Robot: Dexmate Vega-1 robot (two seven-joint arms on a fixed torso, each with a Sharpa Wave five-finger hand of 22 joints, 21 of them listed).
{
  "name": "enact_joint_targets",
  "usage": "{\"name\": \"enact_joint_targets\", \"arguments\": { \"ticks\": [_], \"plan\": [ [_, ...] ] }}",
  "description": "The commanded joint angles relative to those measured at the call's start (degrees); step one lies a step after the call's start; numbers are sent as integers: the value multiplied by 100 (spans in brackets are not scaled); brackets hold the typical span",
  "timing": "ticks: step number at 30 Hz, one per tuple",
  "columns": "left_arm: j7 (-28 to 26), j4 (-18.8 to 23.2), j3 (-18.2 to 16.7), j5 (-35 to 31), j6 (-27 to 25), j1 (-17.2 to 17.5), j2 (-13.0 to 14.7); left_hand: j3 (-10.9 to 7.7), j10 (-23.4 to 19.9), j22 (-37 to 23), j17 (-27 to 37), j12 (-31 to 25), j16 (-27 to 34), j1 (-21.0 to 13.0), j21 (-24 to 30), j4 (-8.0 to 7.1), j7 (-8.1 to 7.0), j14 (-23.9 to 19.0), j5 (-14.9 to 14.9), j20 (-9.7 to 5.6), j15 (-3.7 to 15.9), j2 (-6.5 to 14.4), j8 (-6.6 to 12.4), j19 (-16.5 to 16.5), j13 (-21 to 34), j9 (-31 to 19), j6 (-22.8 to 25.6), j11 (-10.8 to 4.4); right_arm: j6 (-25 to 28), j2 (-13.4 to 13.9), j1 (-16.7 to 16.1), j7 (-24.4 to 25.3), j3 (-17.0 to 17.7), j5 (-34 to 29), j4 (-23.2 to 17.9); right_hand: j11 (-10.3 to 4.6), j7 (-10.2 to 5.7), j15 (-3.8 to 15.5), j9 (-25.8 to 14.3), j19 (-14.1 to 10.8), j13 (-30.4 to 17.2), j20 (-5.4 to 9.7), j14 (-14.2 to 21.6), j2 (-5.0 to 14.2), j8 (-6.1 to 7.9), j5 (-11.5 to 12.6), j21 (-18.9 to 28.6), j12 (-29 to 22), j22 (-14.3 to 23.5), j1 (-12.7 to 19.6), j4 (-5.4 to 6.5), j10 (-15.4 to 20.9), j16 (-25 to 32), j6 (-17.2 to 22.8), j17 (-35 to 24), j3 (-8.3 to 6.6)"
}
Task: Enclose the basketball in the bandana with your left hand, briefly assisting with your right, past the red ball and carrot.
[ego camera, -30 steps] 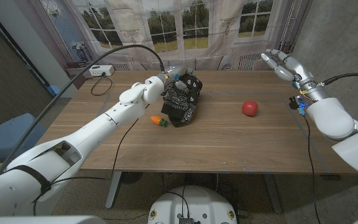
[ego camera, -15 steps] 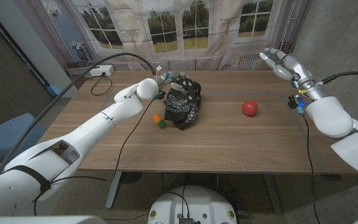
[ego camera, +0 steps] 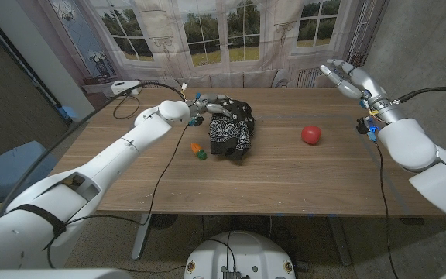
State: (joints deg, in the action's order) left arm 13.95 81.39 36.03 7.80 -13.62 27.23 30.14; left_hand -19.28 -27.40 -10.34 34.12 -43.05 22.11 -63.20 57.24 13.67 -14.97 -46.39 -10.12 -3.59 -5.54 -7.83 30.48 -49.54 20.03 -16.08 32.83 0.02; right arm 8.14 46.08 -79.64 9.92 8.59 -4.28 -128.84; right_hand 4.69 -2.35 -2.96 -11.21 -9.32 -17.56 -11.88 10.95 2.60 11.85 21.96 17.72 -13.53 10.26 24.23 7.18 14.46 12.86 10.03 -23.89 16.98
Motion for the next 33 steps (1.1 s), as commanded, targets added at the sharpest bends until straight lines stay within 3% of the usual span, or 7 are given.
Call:
{"name": "enact_joint_targets", "arguments": {
  "ticks": [1, 6, 8, 16, 22, 29, 33],
  "plan": [
    [-75, -25, 177, 705, -669, -223, 140, -788, -1213, -1, -98, 76, -105, -1624, 59, -437, 1804, -1520, -68, -703, 1833, 1610, -98, 238, 1120, -293, 1642, -390, 27, 46, 101, 53, -95, -17, 32, 15, -14, 27, -4, -36, -7, -28, 43, 25, -7, 28, -9, 23, 30, 17, 8, 44, 15, 39, -15, 40],
    [130, 122, 499, 477, -890, -496, 384, -771, -867, 16, -331, 426, -423, -1112, 119, -664, 1734, -1374, -67, -583, 1722, 1549, -531, 364, 863, -216, 940, -384, 8, 73, 138, 55, -113, -8, 56, 27, -10, 21, -4, -40, -7, -27, 46, 26, -8, 28, -16, 26, 30, 15, 9, 39, 17, 37, -11, 46],
    [1004, -124, 825, 471, -1023, -949, 463, -630, -706, 29, -508, 601, -668, -634, 75, -841, 1576, -1093, -39, -398, 1609, 1397, -767, 549, 740, -170, 535, -440, 49, 81, 181, 65, -150, -10, 62, 17, -9, 19, -4, -44, -7, -26, 47, 27, -8, 28, -19, 25, 30, 14, 10, 42, 18, 36, -9, 48],
    [2062, -477, 1289, 234, -718, -1509, 545, -180, 1075, 28, -1112, 1834, -1179, 761, -946, -1051, 1603, 1580, 13, 780, 724, 1033, -1906, 2874, 280, 128, -1352, 63, -104, 120, 240, 55, -170, 61, 188, 15, -7, 26, -4, -54, -8, -26, 60, 30, -10, 28, -30, 26, 30, 9, 11, 45, 26, 35, -4, 58],
    [2698, -631, 1543, 21, -652, -1845, 545, 283, 2241, 19, -1534, 2525, -1199, 1575, -1965, -1203, 1663, 3650, -27, 1445, -157, 922, -2032, 4638, 183, 342, -2644, 463, -118, 144, 268, 61, -189, 86, 219, 19, -10, 23, -4, -67, -8, -25, 83, 32, -13, 29, -39, 31, 31, 6, 12, 39, 36, 28, 0, 66],
    [2795, -352, 1536, -165, -723, -1931, 684, 560, 3225, -14, -2057, 3049, -1211, 2088, -3292, -1287, 1583, 5518, -101, 1580, -620, 1048, -1994, 6904, 11, 491, -3641, 702, -166, 165, 302, 50, -194, 145, 266, 14, -14, 28, -4, -82, -8, -24, 84, 30, -13, 29, -46, 28, 31, 2, 12, 51, 38, 29, 4, 75],
    [2528, 157, 1485, -411, -993, -1876, 887, 675, 3920, -41, -2191, 3199, -1205, 2300, -3764, -1335, 1570, 6252, -126, 1593, -678, 1108, -2036, 7657, -80, 500, -4240, 765, -172, 166, 302, 85, -191, 135, 269, 23, -11, 28, -4, -87, -8, -26, 87, 31, -13, 29, -53, 28, 31, -1, 13, 53, 40, 28, 7, 80]
  ]
}}
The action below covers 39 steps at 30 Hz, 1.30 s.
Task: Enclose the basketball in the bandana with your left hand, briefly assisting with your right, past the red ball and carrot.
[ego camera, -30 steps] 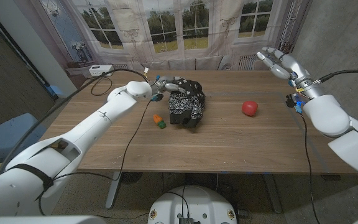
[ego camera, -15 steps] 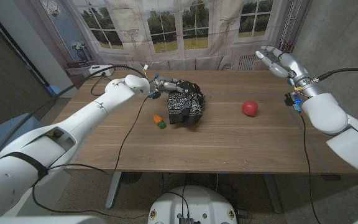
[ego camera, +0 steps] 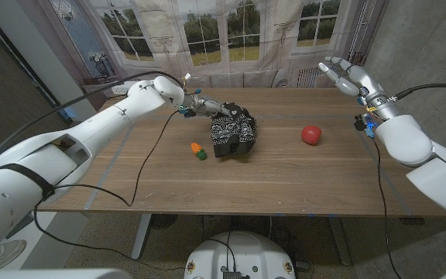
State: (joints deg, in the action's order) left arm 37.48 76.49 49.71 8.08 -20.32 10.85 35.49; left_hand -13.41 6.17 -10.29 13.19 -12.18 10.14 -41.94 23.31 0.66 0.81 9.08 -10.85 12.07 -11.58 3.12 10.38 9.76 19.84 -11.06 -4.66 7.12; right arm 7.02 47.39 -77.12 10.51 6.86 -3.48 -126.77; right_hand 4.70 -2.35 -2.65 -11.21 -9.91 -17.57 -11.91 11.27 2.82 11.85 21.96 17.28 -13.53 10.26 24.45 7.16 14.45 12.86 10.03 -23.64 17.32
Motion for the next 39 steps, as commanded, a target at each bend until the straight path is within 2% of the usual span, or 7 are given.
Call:
{"name": "enact_joint_targets", "arguments": {
  "ticks": [1, 11, 17, 21, 23, 27, 39],
  "plan": [
    [194, 699, 113, -470, -306, -251, 390, 120, 752, -55, -117, 124, -13, 235, -475, -53, -10, 948, -59, 28, -84, 40, -32, 1885, -85, -2, -694, 68, -74, 40, 57, 5, -13, 87, 76, 22, -12, 0, -4, -29, -7, -23, 55, 10, -13, 29, -10, 28, 31, -23, 15, 55, 40, 29, -18, 48],
    [47, 1744, -118, -738, -727, -163, 861, 329, 2098, -112, -139, 136, 13, 649, -1015, -201, -105, 2261, -88, 28, -98, 228, -55, 2723, -234, 21, -2190, 187, -147, 53, 120, -3, -51, 173, 159, 28, -8, 2, -4, -35, -8, -24, 56, 14, -12, 30, -25, 32, 32, -31, 18, 51, 43, 30, -13, 57],
    [-886, 2331, -784, -495, -471, 522, 1106, 392, 2451, -125, -139, 146, 21, 804, -1099, -277, -168, 2552, -82, 23, -99, 287, -55, 2864, -266, 23, -2595, 212, -131, 45, 163, 24, -104, 213, 192, 5, -4, -7, -4, -38, -8, -25, 58, 11, -12, 29, -37, 31, 32, -35, 18, 57, 45, 31, -9, 65],
    [-1662, 2583, -1374, -71, -157, 1188, 1134, 428, 2384, -136, -135, 71, 65, 901, -1090, -326, -277, 2557, -69, 19, -95, 307, -3, 2824, -284, 27, -2602, 104, -183, 64, 234, -18, -162, 301, 268, 29, -15, -6, -4, -42, -8, -25, 44, 12, -9, 29, -43, 34, 32, -38, 19, 52, 40, 40, -7, 68],
    [-1626, 2650, -1351, -124, -64, 1204, 1230, 448, 2383, -142, -134, 55, 92, 951, -1064, -350, -344, 2518, -60, 13, -90, 309, 10, 2760, -295, 30, -2602, 59, -299, 54, 288, -74, -193, 424, 351, 31, -16, -7, -4, -45, -8, -24, 40, 13, 0, 29, -46, 35, 33, -40, 20, 52, 39, 63, -6, 70],
    [-2685, 2805, -1993, 303, 504, 2047, 1105, 483, 2333, -148, -133, 16, 126, 1044, -1030, -395, -458, 2460, -45, 11, -84, 313, 38, 2669, -314, 35, -2559, -6, -418, 38, 432, -104, -314, 568, 506, 37, -17, -23, -4, -59, -8, -20, 30, 17, -1, 29, -49, 36, 33, -46, 23, 50, 37, 64, -4, 73],
    [-3208, 2796, -2456, 822, 1496, 2806, 1078, 626, 2334, -148, -160, -9, 137, 1333, -984, -501, -802, 2391, -28, 11, 38, 246, 23, 2502, -411, 57, -2587, -251, -770, 63, 782, -279, -662, 1152, 908, 39, -32, -69, -3, -195, 17, -12, -49, 65, -7, 18, -50, 176, 33, -77, 39, -286, 16, 74, 4, 77]
  ]
}}
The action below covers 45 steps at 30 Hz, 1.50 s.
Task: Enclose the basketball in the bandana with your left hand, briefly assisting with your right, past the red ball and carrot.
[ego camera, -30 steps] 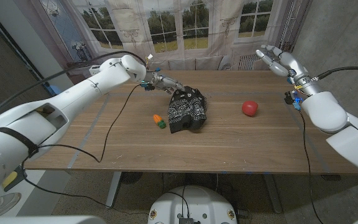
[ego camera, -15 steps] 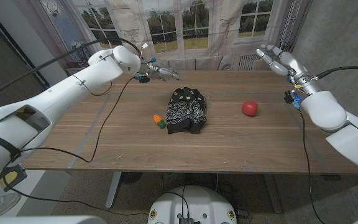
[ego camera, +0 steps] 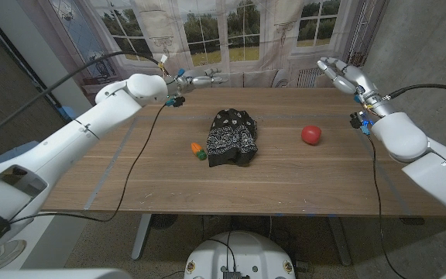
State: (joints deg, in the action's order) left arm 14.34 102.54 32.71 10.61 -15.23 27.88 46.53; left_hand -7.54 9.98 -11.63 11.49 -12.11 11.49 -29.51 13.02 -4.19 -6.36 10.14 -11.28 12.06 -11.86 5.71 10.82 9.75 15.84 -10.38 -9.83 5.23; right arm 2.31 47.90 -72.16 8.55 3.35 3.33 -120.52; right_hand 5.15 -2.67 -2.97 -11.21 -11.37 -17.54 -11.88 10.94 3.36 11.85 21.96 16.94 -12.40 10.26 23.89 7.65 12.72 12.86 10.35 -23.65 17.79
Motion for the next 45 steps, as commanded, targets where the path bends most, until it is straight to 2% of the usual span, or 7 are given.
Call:
{"name": "enact_joint_targets", "arguments": {
  "ticks": [1, 6, 13, 20, 36, 40, 45],
  "plan": [
    [-884, 208, -770, 613, 986, 1123, -17, 54, 1937, -14, 8, -23, 11, 115, 50, -25, -110, 2263, 14, 9, 103, -24, -19, 2486, -18, -10, -2067, -65, -334, 55, 331, -174, -348, 541, 308, -1, -5, -40, -3, -52, 17, -13, -32, 10, -8, 17, -19, 72, 33, -21, -11, -137, 8, 42, 8, 30],
    [-1080, 204, -947, 858, 1444, 1465, -113, 154, 1819, -10, -9, -67, 40, 280, 90, -87, -207, 2156, -1, 2, 172, -91, 34, 2356, -72, 1, -1902, -134, -740, 10, 602, -369, -597, 838, 650, -59, -62, 10, 0, -105, 48, 59, -137, 8, -44, 6, -30, 123, 32, -26, -17, -287, -41, -37, 41, 37],
    [-1477, 186, -1223, 1131, 2113, 1986, -328, 298, 1654, 5, -42, -110, 101, 527, 189, -178, -342, 1856, -40, -63, 276, -161, 82, 2026, -179, 17, -1609, -225, -1686, -333, 966, -783, -973, 1584, 1436, -96, -124, 3, 11, -153, 140, 576, -328, 46, -81, -14, -83, 148, 21, 1, -38, -423, -146, -148, 182, 17],
    [-1282, -64, -1292, 1516, 2607, 2153, -487, 365, 1501, 24, -72, -138, 106, 642, 250, -210, -402, 1664, -79, -137, 408, -167, 129, 1780, -268, 28, -1289, -269, -2942, -987, 1413, -1709, -1328, 2811, 2488, -102, -131, -63, 14, -171, 165, 637, -360, 66, -80, -20, -94, 148, 19, 10, -43, -442, -164, -154, 225, 6],
    [-1045, -287, -1377, 2009, 3236, 2536, -660, 547, 971, 56, -101, -231, 91, 1033, 284, -375, -503, 1241, -188, -239, 590, -91, 165, 1427, -446, 47, -518, -323, -2203, -956, 1654, -1711, -1462, 3725, 2892, -90, -149, 59, 21, -118, 238, 435, -417, 116, -20, -49, -164, 103, 17, 8, -41, -351, -188, 22, 343, -10],
    [-1200, -214, -1440, 2002, 3365, 2717, -702, 630, 887, 58, -100, -220, 68, 1225, 261, -460, -528, 1177, -239, -265, 652, -53, 130, 1406, -477, 49, -384, -347, -1345, -652, 1632, -884, -1514, 3390, 2689, -24, -171, -15, 21, -69, 281, 376, -447, 175, -8, -75, -212, 59, 18, -166, 54, -227, -181, 88, 393, 20],
    [-1444, -163, -1496, 1926, 3241, 2895, -654, 700, 836, 57, -98, -207, 46, 1393, 244, -523, -534, 1148, -289, -276, 695, -14, 94, 1391, -494, 50, -313, -417, -1777, -1204, 1952, -1132, -1700, 3608, 3515, -25, -145, -140, 23, -7, 328, 307, -463, 231, -14, -104, -269, 70, 20, -362, 137, -226, -168, 127, 447, 50]
  ]
}}
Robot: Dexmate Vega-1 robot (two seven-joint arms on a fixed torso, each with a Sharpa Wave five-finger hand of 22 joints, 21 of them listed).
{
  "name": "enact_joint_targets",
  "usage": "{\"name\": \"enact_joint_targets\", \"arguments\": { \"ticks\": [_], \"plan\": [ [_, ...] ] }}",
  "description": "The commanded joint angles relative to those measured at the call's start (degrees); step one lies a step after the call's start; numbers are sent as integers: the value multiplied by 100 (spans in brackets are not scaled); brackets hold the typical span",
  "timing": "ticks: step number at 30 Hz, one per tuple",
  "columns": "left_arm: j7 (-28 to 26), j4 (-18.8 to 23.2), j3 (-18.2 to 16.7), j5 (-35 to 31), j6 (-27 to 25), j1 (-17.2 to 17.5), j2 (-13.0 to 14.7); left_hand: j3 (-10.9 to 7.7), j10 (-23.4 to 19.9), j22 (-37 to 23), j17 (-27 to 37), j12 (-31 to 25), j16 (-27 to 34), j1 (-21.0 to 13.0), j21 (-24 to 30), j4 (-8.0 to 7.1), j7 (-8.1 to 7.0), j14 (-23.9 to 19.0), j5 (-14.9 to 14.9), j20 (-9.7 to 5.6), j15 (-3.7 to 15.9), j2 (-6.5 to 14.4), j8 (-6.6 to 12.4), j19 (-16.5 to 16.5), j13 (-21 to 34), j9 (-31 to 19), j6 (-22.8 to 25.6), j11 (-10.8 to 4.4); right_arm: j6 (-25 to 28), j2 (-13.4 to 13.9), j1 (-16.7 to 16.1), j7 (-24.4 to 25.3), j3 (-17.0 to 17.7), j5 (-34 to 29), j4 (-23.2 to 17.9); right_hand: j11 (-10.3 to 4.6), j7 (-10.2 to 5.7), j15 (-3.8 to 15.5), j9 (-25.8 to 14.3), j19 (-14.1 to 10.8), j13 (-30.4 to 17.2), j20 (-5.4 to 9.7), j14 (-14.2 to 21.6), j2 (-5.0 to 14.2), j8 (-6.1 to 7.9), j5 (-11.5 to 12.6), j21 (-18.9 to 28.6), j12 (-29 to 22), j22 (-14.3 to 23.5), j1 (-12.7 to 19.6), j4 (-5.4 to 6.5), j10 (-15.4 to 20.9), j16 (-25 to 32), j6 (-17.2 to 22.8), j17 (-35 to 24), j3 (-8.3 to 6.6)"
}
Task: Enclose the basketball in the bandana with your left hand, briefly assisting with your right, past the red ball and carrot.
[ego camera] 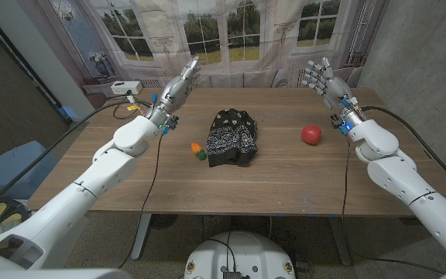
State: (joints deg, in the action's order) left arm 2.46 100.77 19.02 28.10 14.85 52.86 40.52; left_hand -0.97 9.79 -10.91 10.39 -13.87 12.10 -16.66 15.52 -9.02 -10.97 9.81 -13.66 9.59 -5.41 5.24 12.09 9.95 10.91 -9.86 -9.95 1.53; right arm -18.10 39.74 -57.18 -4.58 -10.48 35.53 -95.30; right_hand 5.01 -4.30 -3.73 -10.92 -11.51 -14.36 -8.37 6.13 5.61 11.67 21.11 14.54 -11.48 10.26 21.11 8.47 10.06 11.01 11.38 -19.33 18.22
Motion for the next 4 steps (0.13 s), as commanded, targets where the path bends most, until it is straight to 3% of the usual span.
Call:
{"name": "enact_joint_targets", "arguments": {
  "ticks": [1, 4],
  "plan": [
    [-311, 38, -146, 226, 168, 434, -59, 53, 876, -15, 12, -18, -21, 132, -12, -47, -80, 1183, -59, -34, 55, 39, -48, 1378, -3, -2, -316, -58, 147, -481, 536, 57, -357, 430, 1150, -16, 21, -69, -6, 9, 14, -43, 20, 9, 0, -21, -32, -16, 20, -97, 59, 25, 19, 17, 19, 9],
    [-495, 91, -206, 211, 112, 516, -72, 81, 906, -15, 11, 11, -39, 205, -26, -64, -84, 1191, -87, -45, 58, 65, -105, 1387, -8, -2, -398, -38, 105, -511, 766, -54, -520, 279, 1346, 3, 48, -48, -4, 3, 31, -74, 25, 23, -36, -32, -41, 7, 21, -155, 74, -32, 26, -60, 40, 16]
  ]
}}
